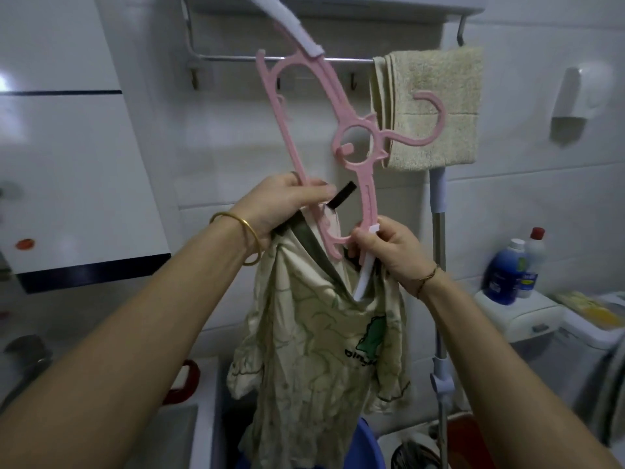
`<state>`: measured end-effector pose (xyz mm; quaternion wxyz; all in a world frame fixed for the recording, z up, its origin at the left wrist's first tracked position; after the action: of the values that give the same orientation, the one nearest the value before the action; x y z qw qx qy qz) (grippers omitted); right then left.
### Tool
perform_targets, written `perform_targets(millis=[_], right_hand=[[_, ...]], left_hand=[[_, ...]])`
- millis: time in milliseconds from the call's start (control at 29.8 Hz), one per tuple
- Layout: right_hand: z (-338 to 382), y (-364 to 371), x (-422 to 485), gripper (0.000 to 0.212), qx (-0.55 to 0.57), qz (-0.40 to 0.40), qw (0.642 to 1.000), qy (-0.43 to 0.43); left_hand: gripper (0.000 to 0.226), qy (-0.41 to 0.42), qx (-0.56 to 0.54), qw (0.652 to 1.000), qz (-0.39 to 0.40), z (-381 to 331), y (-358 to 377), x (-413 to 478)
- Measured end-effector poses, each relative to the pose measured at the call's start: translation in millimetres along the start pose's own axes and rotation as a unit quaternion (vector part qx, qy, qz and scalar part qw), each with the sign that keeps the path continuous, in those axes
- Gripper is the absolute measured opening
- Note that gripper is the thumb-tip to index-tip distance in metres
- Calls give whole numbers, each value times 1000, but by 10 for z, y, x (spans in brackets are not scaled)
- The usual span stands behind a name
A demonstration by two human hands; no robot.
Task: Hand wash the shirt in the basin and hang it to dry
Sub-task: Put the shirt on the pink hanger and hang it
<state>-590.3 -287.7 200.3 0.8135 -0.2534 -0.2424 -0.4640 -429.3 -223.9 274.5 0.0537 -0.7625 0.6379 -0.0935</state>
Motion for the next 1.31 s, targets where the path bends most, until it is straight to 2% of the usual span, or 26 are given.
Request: perform_targets(millis=[34,101,168,235,268,403,537,705,805,906,973,1074,1141,1242,1309], right_hand=[[11,14,11,13,-14,20,1000,10],[35,6,40,6,-35,53,998,24],[96,-24,87,13,-53,56,997,11],[174,-67,144,20,-6,14,1000,-24],[207,-80,162,17,35,-7,999,-33],[197,-58,157,11,145,-72,987,-6],[56,-19,88,11,232,-113,966,21],[-176,129,-95,21,230,-13,969,86],[-277,132,-162,24,203,-10,977,66],[-257,5,-139,39,158,-31,987,23],[-194,-51,-89,42,145,-34,989,18],[-67,-18,2,23,116,-44,992,5],[-22,29,55,18,22,-60,998,-7],[10,13,117,15,-95,-86,990,-58],[75,-17,149,24,-125,-78,983,-106]], left_hand=[[7,17,34,999,-20,0,10,-6],[12,45,73,996,-39,10,8,6],[14,46,84,995,-37,9,0,3],[12,41,108,993,-27,-1,8,2],[10,39,121,992,-19,-3,27,-1],[5,25,135,990,25,-12,119,-40],[32,0,156,985,66,-38,166,-77],[33,-25,53,992,108,-106,165,-113],[42,-40,20,995,88,-81,32,-59],[51,-61,35,996,61,-11,-117,-33],[49,-72,15,997,38,42,-178,-6],[46,-99,-36,994,-6,97,-243,50],[47,-106,-44,992,-42,139,-288,103],[40,-70,32,989,-126,183,-371,161],[31,-23,181,967,-178,190,-415,170]])
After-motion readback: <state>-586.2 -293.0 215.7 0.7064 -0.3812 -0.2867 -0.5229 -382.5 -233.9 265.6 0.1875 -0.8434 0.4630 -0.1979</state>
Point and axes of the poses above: each hand's wrist, its own x-axis towards the middle knuckle, its own y-axis out of the palm, z = x × y, the point moved 2 cm from there along x, towards the middle knuckle, and after that the axes turned 8 degrees about -y, right-handed, at the moved point
